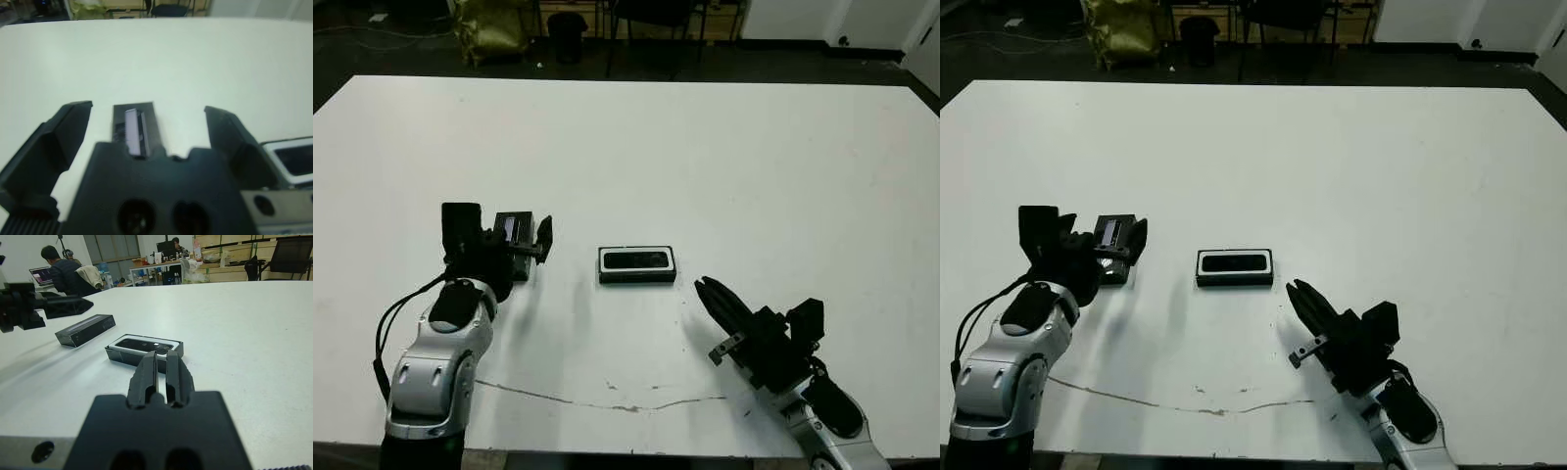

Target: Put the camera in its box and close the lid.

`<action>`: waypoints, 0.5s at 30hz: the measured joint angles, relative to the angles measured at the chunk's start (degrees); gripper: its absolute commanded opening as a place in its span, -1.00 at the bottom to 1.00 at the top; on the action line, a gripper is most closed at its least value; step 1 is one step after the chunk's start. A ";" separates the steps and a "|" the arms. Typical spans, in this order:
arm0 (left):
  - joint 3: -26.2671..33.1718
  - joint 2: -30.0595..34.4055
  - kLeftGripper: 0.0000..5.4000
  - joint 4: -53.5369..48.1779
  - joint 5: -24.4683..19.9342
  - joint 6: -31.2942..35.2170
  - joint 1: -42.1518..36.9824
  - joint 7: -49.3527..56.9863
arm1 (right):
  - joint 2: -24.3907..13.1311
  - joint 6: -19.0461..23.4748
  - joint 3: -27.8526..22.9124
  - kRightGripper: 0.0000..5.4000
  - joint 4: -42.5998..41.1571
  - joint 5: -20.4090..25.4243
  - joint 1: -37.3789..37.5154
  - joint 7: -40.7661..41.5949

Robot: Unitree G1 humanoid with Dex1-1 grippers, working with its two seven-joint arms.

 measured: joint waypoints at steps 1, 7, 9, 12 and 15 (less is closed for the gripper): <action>0.00 -0.07 1.00 0.04 0.01 0.78 -0.17 0.19 | -0.01 0.27 0.00 -1.00 -0.07 -0.10 0.01 -0.28; -0.03 -1.45 1.00 1.45 0.77 1.76 -0.89 2.15 | 0.00 0.43 -0.08 -1.00 0.42 0.10 0.02 0.20; -0.08 -1.78 1.00 1.77 1.04 1.74 -0.94 2.30 | 0.00 0.43 -0.15 -1.00 0.46 0.10 0.03 0.27; -0.05 -2.11 1.00 2.28 1.11 1.74 -0.94 2.33 | 0.06 0.42 -0.18 -1.00 0.32 0.14 0.08 0.27; 0.29 -2.58 1.00 2.94 0.80 1.74 -0.94 2.23 | 0.14 0.11 -0.18 -1.00 0.21 0.14 0.14 0.29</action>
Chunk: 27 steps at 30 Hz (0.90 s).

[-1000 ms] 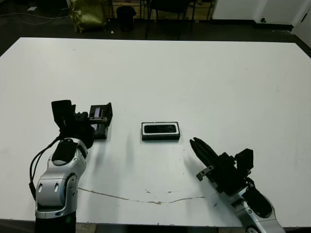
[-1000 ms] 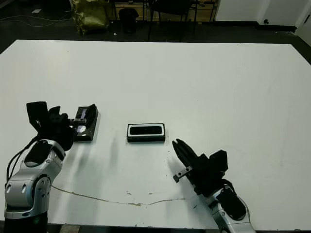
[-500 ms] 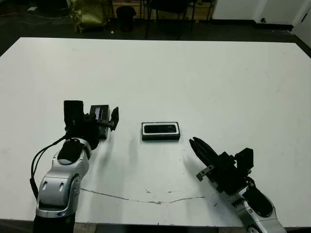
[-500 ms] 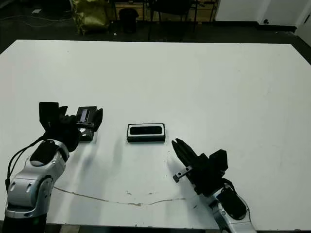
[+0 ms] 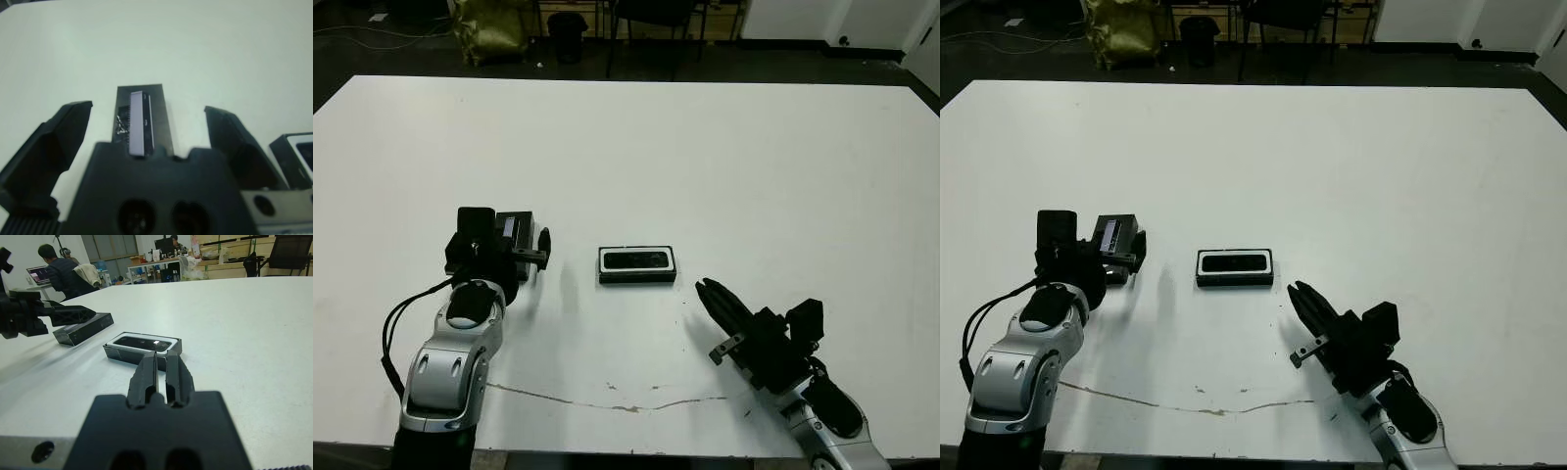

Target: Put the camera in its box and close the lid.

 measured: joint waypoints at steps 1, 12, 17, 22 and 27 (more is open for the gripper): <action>0.13 -0.05 1.00 0.14 -0.24 0.00 0.00 -0.24 | 0.07 -0.12 0.00 -1.00 0.04 0.00 0.00 -0.01; -1.40 0.35 1.00 0.15 0.86 3.58 0.00 -0.67 | 0.04 0.01 0.00 -1.00 -0.50 -0.07 0.21 -0.11; -1.38 0.30 1.00 0.28 1.28 3.77 0.01 -0.57 | -0.16 0.13 -0.01 -1.00 -1.09 -0.23 0.35 -0.52; -0.22 -0.06 1.00 1.05 0.75 4.33 0.02 -0.53 | -0.25 0.12 -0.04 -1.00 -1.02 -0.10 0.43 -0.15; 0.81 -0.93 1.00 1.32 -0.12 4.41 0.23 -0.60 | -0.24 0.11 -0.04 -1.00 -0.98 -0.04 0.42 -0.09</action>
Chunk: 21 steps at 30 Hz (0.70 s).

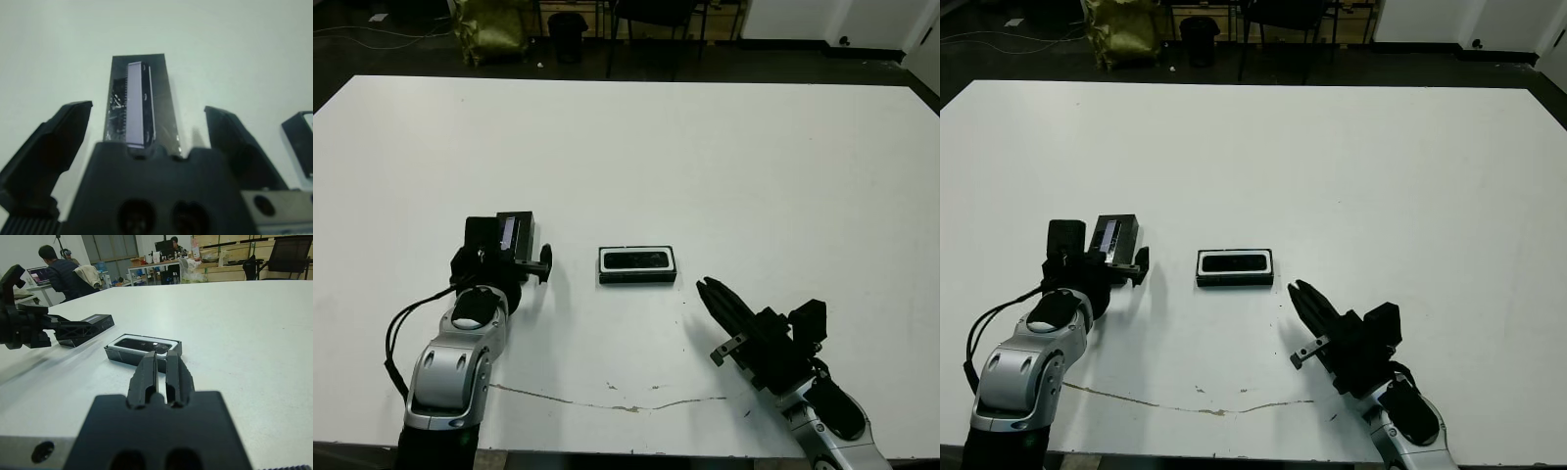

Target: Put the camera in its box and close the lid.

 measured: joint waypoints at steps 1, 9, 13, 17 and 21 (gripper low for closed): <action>0.52 -0.44 1.00 0.15 -0.58 0.00 0.10 0.00 | 0.00 -0.01 0.00 -1.00 0.06 0.11 0.00 0.07; 2.42 -1.44 1.00 1.46 -3.40 -0.42 0.80 -0.96 | -0.08 -0.01 0.00 -1.00 0.11 0.37 0.02 0.21; 3.50 -2.11 1.00 2.67 -4.84 -1.05 0.81 -1.14 | -0.09 -0.04 0.00 -1.00 0.11 0.18 0.03 0.04; 4.74 -2.96 1.00 3.78 -6.35 -2.52 0.71 -1.13 | -0.11 -0.04 0.00 -1.00 0.09 -0.07 0.03 -0.17; 4.20 -2.71 1.00 4.54 -5.80 -2.77 0.43 -0.70 | -0.10 -0.21 0.00 -1.00 0.20 -0.20 0.03 -0.15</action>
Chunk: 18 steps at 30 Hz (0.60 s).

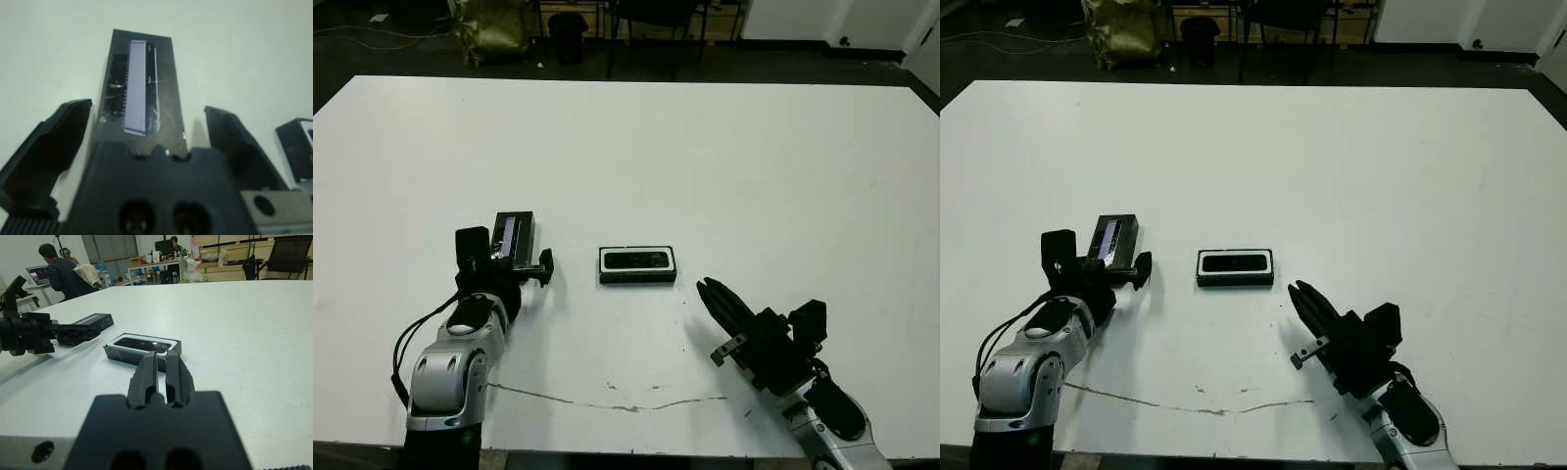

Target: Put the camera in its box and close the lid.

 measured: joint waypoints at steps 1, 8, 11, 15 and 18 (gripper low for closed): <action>0.05 0.02 1.00 0.11 -0.01 -0.15 0.00 0.00 | 0.03 -0.23 0.00 -1.00 0.21 0.11 -0.01 0.19; -0.64 1.04 0.69 0.80 0.76 -0.73 0.10 0.05 | 0.04 -0.46 -0.01 -1.00 0.58 0.23 0.01 0.64; -1.92 2.05 0.46 0.87 2.66 -1.11 0.52 0.67 | 0.02 -0.46 -0.01 -1.00 0.54 0.12 0.00 0.63; -4.75 3.51 0.13 1.64 6.07 -7.34 2.67 0.83 | -0.01 -0.33 -0.04 -1.00 0.53 0.10 0.06 0.59; -4.53 5.23 -0.04 2.50 6.16 -11.28 3.86 -1.25 | -0.04 -0.33 -0.05 -1.00 0.52 0.09 0.13 0.59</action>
